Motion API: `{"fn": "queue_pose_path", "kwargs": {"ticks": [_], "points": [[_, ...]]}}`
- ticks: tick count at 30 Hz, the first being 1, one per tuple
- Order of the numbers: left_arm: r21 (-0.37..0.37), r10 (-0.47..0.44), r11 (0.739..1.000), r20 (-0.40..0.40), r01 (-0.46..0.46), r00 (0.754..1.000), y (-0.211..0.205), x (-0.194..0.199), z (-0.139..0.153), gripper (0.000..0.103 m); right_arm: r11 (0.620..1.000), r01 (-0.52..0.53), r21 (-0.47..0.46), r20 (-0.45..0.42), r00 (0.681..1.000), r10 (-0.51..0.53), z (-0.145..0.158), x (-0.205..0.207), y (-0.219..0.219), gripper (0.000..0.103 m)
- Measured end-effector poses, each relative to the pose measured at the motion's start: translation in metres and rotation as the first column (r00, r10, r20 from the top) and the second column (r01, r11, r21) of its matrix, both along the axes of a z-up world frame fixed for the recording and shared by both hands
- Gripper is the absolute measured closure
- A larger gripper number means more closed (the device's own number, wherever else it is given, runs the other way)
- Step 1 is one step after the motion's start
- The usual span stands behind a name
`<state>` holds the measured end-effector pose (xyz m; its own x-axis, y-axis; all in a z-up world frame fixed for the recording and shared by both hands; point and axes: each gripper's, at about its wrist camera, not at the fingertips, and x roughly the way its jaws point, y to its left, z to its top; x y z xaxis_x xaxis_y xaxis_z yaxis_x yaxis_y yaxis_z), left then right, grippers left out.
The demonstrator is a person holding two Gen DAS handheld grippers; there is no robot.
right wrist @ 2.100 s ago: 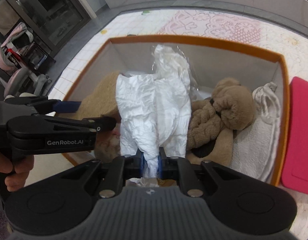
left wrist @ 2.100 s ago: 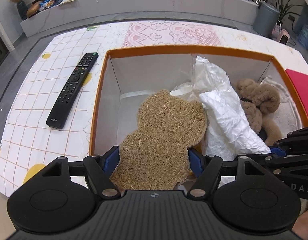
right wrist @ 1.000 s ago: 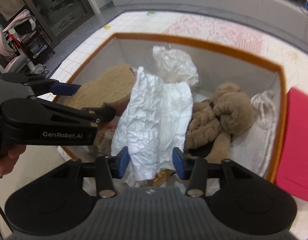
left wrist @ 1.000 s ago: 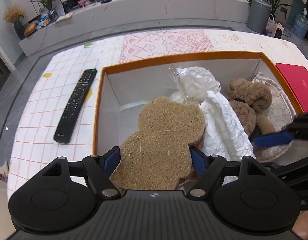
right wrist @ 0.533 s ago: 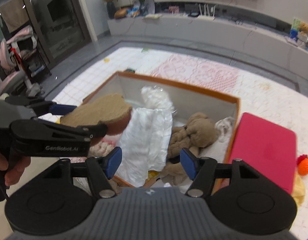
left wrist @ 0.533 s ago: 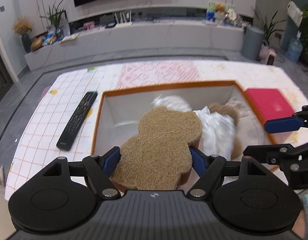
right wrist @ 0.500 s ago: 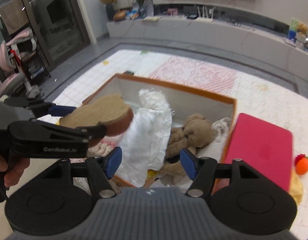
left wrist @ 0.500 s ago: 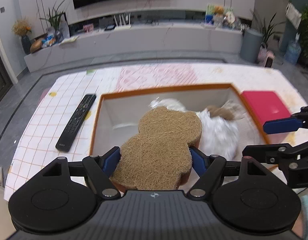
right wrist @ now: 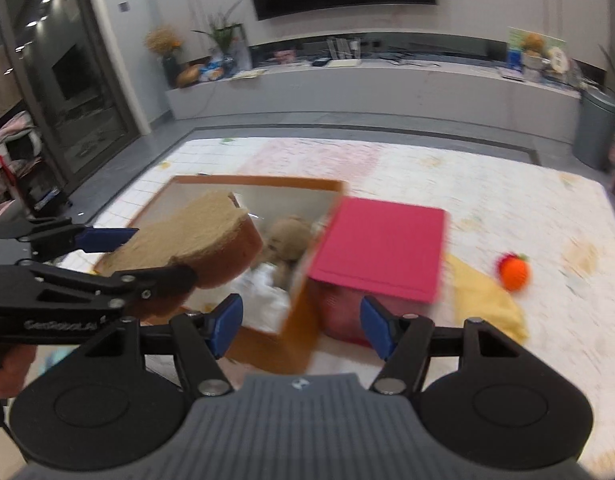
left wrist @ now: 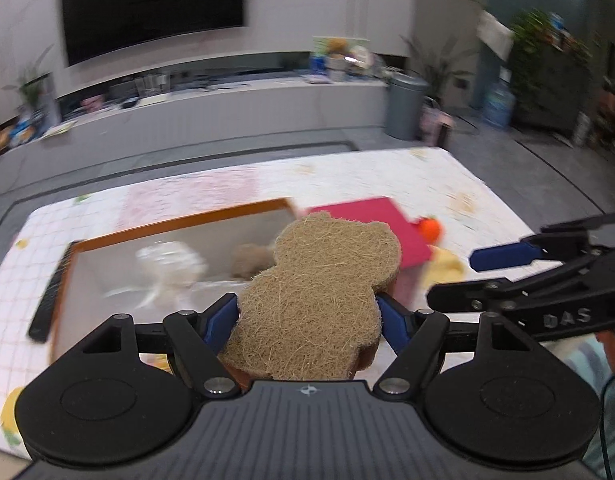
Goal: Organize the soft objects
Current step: 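Carry the coir mat with the left tool away from the box over the mattress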
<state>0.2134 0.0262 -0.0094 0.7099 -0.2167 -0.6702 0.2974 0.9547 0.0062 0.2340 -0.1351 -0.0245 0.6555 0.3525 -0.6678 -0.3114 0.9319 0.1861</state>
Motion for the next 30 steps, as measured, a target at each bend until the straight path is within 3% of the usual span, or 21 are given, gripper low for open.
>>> {"fn": "queue_pose_path", "kwargs": {"ticks": [6,11,18,22,27,30], "points": [[0.061,-0.140,0.988,-0.017,0.141,0.990,-0.067,0.004,-0.009,0.018,0.993,0.118,-0.016,-0.035,0.992,-0.118,-0.014,-0.013,-0.056,0.038],[0.094,-0.234,0.966,-0.077,0.241,0.969,-0.122,0.013,-0.023,0.018,0.978,0.207,-0.026,-0.067,0.976,-0.208,-0.031,-0.020,-0.104,0.037],[0.161,-0.343,0.917,-0.144,0.364,0.928,-0.184,0.038,-0.045,0.018,0.948,0.309,-0.077,-0.092,0.944,-0.315,-0.053,-0.019,-0.164,0.037],[0.139,-0.365,0.906,-0.220,0.399,0.905,-0.208,0.060,-0.062,0.018,0.936,0.331,-0.118,-0.104,0.933,-0.343,-0.064,-0.012,-0.189,0.036],[0.230,-0.374,0.874,-0.243,0.427,0.895,-0.238,0.080,-0.080,0.018,0.923,0.362,-0.134,-0.115,0.919,-0.377,-0.075,0.001,-0.214,0.036],[0.213,-0.368,0.877,-0.278,0.431,0.887,-0.252,0.091,-0.090,0.015,0.912,0.391,-0.126,-0.117,0.907,-0.405,-0.082,0.010,-0.226,0.036]]}}
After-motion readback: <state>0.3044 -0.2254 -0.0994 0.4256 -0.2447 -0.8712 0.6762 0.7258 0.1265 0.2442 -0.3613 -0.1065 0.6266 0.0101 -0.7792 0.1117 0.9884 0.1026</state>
